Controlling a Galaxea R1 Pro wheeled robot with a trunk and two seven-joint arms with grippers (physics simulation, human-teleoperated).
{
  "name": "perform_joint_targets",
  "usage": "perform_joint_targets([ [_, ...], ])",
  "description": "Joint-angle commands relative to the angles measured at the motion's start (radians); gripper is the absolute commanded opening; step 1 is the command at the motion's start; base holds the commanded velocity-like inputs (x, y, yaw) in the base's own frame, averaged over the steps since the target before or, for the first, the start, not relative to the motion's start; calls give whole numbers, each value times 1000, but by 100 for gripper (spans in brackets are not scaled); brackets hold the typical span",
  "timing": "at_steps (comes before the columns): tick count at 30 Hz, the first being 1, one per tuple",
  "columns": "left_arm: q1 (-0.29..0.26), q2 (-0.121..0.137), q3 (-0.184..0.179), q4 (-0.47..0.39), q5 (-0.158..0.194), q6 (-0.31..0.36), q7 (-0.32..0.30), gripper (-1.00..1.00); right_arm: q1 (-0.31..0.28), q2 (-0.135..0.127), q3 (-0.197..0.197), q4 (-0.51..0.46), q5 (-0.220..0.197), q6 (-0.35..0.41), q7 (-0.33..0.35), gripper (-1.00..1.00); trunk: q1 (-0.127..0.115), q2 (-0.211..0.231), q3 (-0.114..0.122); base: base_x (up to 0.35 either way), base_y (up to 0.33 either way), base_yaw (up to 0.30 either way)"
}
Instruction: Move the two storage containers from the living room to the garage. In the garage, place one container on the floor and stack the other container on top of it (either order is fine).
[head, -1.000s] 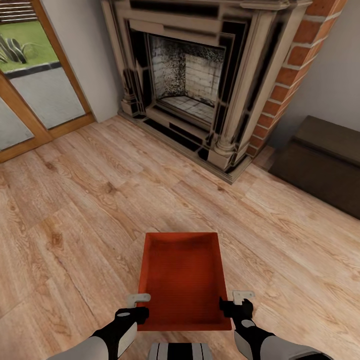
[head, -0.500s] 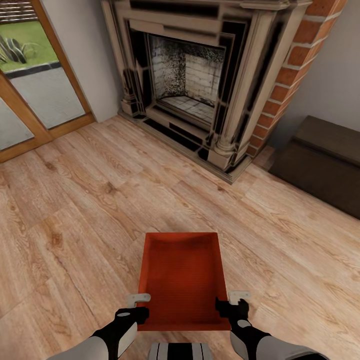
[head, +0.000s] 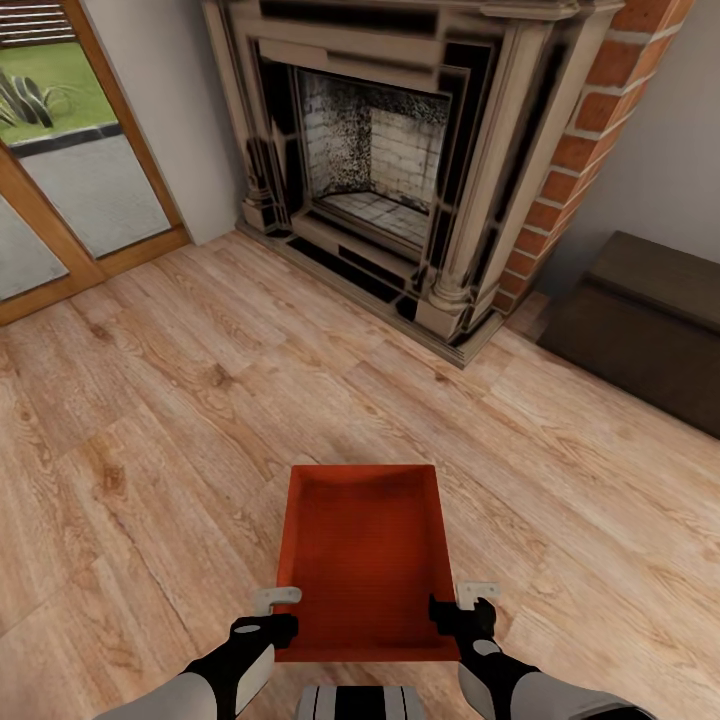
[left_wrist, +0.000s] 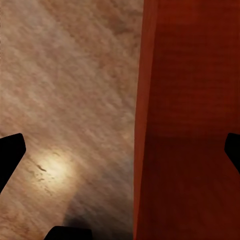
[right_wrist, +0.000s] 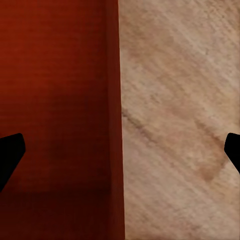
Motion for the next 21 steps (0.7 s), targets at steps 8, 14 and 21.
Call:
perform_joint_targets([
  [8, 0, 0, -9, -2, 9, 5, 5, 100, -1, -2, 11, 2, 0, -4, 19, 100, 0, 0, -1, 0, 0, 0],
  [14, 0, 0, -9, -2, 9, 5, 5, 100, -1, -4, 11, 2, 3, -4, 43, 100, 0, 0, -1, 0, 0, 0],
  [21, 0, 0, -9, -2, 9, 5, 5, 100, -1, -4, 12, 2, 3, -3, 58, 100, 0, 0, -1, 0, 0, 0],
])
